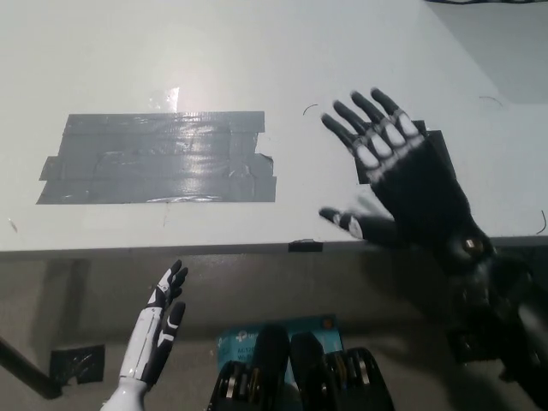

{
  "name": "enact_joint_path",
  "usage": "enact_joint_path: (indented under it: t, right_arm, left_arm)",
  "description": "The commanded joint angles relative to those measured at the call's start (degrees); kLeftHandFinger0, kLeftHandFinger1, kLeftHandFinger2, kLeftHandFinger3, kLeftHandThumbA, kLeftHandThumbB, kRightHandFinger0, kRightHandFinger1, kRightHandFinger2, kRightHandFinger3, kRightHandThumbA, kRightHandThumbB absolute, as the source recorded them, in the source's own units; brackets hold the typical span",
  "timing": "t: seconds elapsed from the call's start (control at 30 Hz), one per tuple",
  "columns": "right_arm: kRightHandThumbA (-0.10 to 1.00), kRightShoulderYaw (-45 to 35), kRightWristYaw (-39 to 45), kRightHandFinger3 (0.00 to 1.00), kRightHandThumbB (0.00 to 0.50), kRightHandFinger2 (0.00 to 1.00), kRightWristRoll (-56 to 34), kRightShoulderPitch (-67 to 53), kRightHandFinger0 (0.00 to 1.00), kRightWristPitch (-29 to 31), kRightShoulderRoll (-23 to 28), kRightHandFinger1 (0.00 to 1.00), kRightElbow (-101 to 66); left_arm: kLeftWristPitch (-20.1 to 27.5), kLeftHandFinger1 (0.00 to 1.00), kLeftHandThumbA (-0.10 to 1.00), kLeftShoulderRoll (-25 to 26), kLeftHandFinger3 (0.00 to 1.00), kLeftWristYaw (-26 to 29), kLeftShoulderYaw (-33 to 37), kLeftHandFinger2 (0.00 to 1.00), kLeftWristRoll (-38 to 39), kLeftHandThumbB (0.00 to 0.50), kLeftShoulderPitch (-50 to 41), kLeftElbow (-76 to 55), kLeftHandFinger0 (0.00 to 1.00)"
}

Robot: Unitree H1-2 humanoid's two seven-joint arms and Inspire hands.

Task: A stack of plates is kept in the middle of the desk close to the robot and the robot grabs the stack with its right hand, picks it up and hands it to a person.

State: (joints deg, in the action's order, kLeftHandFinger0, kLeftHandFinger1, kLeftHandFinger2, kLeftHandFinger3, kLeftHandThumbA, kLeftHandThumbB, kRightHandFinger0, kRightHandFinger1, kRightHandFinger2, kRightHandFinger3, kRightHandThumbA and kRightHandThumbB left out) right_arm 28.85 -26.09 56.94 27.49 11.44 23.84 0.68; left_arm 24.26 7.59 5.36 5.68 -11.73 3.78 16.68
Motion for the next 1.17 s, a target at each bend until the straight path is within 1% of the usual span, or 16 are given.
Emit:
enact_joint_path:
  t: [0.0,0.03,0.1,0.13,0.3,0.33,0.37,0.4,0.43,0.5,0.53,0.57,0.6,0.67,0.73,1.13]
  right_arm:
    - [1.00,-12.2,11.5,1.00,0.454,1.00,-15.0,-17.3,1.00,-9.4,6.3,1.00,-45.5]
    - [1.00,-11.4,9.8,1.00,0.413,1.00,-15.9,-21.0,1.00,-8.2,5.7,1.00,-45.1]
    - [1.00,-10.7,7.9,1.00,0.387,1.00,-15.7,-23.4,1.00,-6.9,4.4,1.00,-43.5]
    - [1.00,-10.1,6.7,1.00,0.396,1.00,-16.4,-25.0,1.00,-6.3,3.3,1.00,-41.9]
    - [1.00,-7.7,1.6,1.00,0.302,1.00,-29.8,-30.7,1.00,2.3,-2.9,1.00,-26.7]
    - [1.00,-7.9,1.9,1.00,0.171,1.00,-32.1,-30.8,1.00,3.4,-3.8,1.00,-23.9]
    - [1.00,-8.0,2.1,1.00,0.171,1.00,-32.3,-30.8,1.00,3.5,-4.0,1.00,-23.7]
    - [1.00,-8.3,4.1,1.00,0.283,1.00,-36.4,-30.8,1.00,2.9,-4.8,1.00,-20.8]
    - [1.00,-8.6,6.6,1.00,0.275,1.00,-41.5,-30.5,1.00,2.3,-6.2,1.00,-16.2]
    - [1.00,-8.9,8.1,1.00,0.251,1.00,-44.7,-30.4,1.00,2.8,-7.1,1.00,-13.0]
    - [1.00,-9.2,8.9,1.00,0.259,1.00,-46.2,-30.7,1.00,2.8,-7.6,1.00,-11.3]
    - [1.00,-9.6,9.4,1.00,0.316,1.00,-46.2,-31.0,1.00,1.6,-8.2,1.00,-10.4]
    - [1.00,-10.0,10.2,1.00,0.334,1.00,-45.8,-31.1,1.00,0.3,-8.9,1.00,-9.2]
    - [1.00,-9.7,11.2,1.00,0.335,1.00,-45.6,-30.9,1.00,-0.1,-9.2,1.00,-8.1]
    - [1.00,-9.4,12.8,1.00,0.304,1.00,-45.0,-30.6,1.00,-0.4,-9.1,1.00,-7.0]
    - [1.00,-11.0,17.6,1.00,0.319,1.00,-45.1,-29.7,1.00,-3.3,-9.9,1.00,-5.8]
  left_arm:
    - [2.7,1.00,1.00,0.1,1.00,0.1,0.0,1.00,0.4,0.331,0.1,-2.4,1.00]
    - [2.7,1.00,1.00,0.2,1.00,0.4,0.1,1.00,0.0,0.332,-0.1,-2.4,1.00]
    - [2.7,1.00,1.00,0.3,1.00,0.5,0.2,1.00,-0.1,0.333,-0.4,-2.4,1.00]
    - [2.7,1.00,1.00,0.2,1.00,0.6,0.3,1.00,-0.1,0.338,-0.4,-2.4,1.00]
    - [2.7,1.00,1.00,-0.2,1.00,1.3,0.7,1.00,-0.4,0.339,-1.7,-2.3,1.00]
    - [2.7,1.00,1.00,-0.1,1.00,1.4,0.7,1.00,-0.5,0.342,-2.1,-2.5,1.00]
    - [2.7,1.00,1.00,-0.1,1.00,1.4,0.7,1.00,-0.5,0.342,-2.1,-2.5,1.00]
    - [2.7,1.00,1.00,-0.1,1.00,1.1,0.6,1.00,-0.2,0.345,-2.6,-2.7,1.00]
    - [2.7,1.00,1.00,-0.2,1.00,0.6,0.5,1.00,0.5,0.345,-3.1,-3.0,1.00]
    - [2.7,1.00,1.00,-0.2,1.00,0.5,0.6,1.00,0.6,0.339,-3.4,-3.2,1.00]
    - [2.7,1.00,1.00,-0.3,1.00,0.5,0.9,1.00,0.4,0.336,-3.7,-3.2,1.00]
    - [2.7,1.00,1.00,-0.3,1.00,0.7,1.1,1.00,0.2,0.331,-3.8,-3.1,1.00]
    - [2.7,1.00,1.00,-0.4,1.00,0.9,1.2,1.00,0.0,0.330,-4.0,-3.1,1.00]
    - [2.7,1.00,1.00,-0.3,1.00,1.2,1.1,1.00,-0.4,0.333,-4.2,-3.2,1.00]
    - [2.7,1.00,1.00,-0.3,1.00,0.8,0.8,1.00,0.0,0.335,-4.2,-3.1,1.00]
    - [2.7,1.00,1.00,-0.1,1.00,0.7,0.1,1.00,0.5,0.339,-3.2,-3.0,1.00]
